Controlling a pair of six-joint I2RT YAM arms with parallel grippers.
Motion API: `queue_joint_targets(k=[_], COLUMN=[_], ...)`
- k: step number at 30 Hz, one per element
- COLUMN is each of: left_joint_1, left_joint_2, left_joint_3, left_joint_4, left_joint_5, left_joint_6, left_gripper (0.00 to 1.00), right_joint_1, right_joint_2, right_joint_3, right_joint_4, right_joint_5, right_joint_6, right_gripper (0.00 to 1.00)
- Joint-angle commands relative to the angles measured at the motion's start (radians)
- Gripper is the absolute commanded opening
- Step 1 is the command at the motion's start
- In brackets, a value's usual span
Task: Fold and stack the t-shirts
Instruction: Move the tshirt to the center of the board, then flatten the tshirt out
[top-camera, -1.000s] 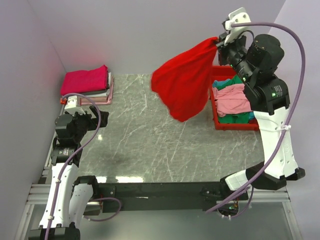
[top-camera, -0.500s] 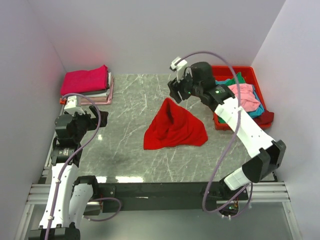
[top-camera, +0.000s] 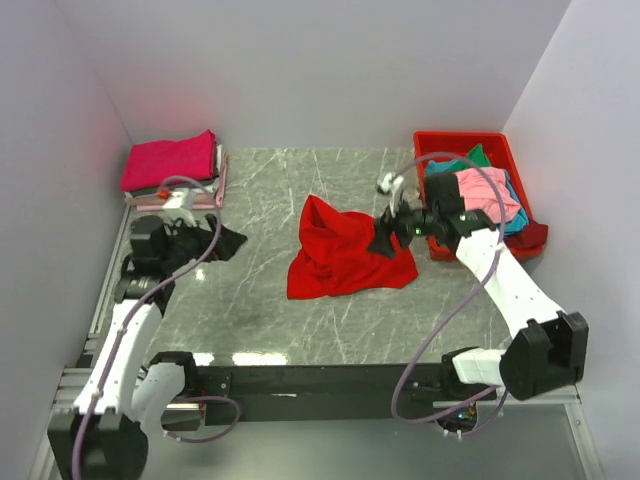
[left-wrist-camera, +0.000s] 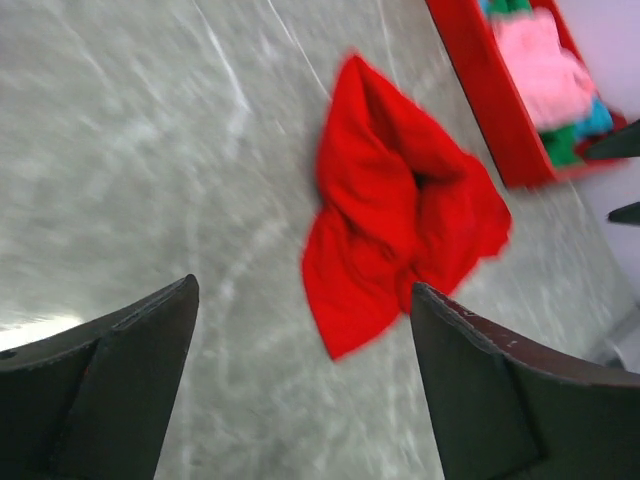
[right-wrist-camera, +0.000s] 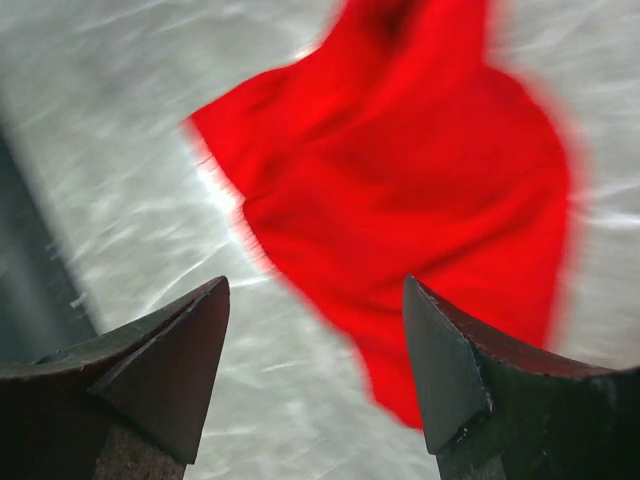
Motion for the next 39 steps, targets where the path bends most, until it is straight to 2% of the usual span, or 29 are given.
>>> queue_joint_targets(k=[1,2,6,7,10,12,16,19,23,29,32,39], left_joint_1=[-0.09,-0.118,-0.3,-0.379,-0.51,-0.559,-0.674,-0.731,-0.78,-0.82,-0.83,-0.843], left_joint_2=[0.089,0.141,0.236,0.253,0.302,0.347,0.468,0.589,0.751,0.818,0.871,0.95], left_joint_3=[0.017,0.028,0.019,0.017,0.006,0.005,0.054,0.155,0.265,0.293,0.338,0.419], left_joint_4=[-0.009,-0.044,-0.079,-0.081,-0.05,-0.029,0.014,0.001,-0.117,-0.107,-0.147,-0.2], left_joint_5=[0.136,0.122,0.006,-0.066,-0.207,-0.277,-0.416,-0.518,-0.63,-0.66,-0.686,-0.755], left_joint_6=[-0.024,-0.038,-0.111,-0.128,-0.226,-0.298,-0.415,-0.508,-0.584,-0.636,-0.641,-0.631], left_gripper=[0.9,0.86,0.82,0.81,0.77,0.69,0.66,0.65,0.64,0.61,0.52,0.51], right_joint_1=[0.005,0.005,-0.003,-0.004,-0.004,-0.004,-0.001,-0.001,0.008,0.025,0.043,0.066], right_joint_2=[-0.088,-0.1,-0.113,-0.105,-0.074,-0.057,-0.027,-0.017,-0.024,0.002,0.019,0.036], right_joint_3=[-0.129,-0.164,-0.191,-0.189,-0.177,-0.166,-0.16,-0.157,-0.162,-0.159,-0.157,-0.156], right_joint_4=[0.012,0.007,0.026,0.029,0.024,0.014,0.006,-0.002,0.01,0.012,0.009,0.001], right_joint_5=[-0.221,-0.22,-0.185,-0.163,-0.13,-0.122,-0.117,-0.113,-0.103,-0.07,-0.067,-0.062], right_joint_6=[-0.086,-0.126,-0.113,-0.108,-0.09,-0.08,-0.073,-0.068,-0.054,-0.048,-0.051,-0.06], right_gripper=[0.76,0.76,0.76,0.75,0.75,0.75,0.74,0.74,0.74,0.74,0.74,0.74])
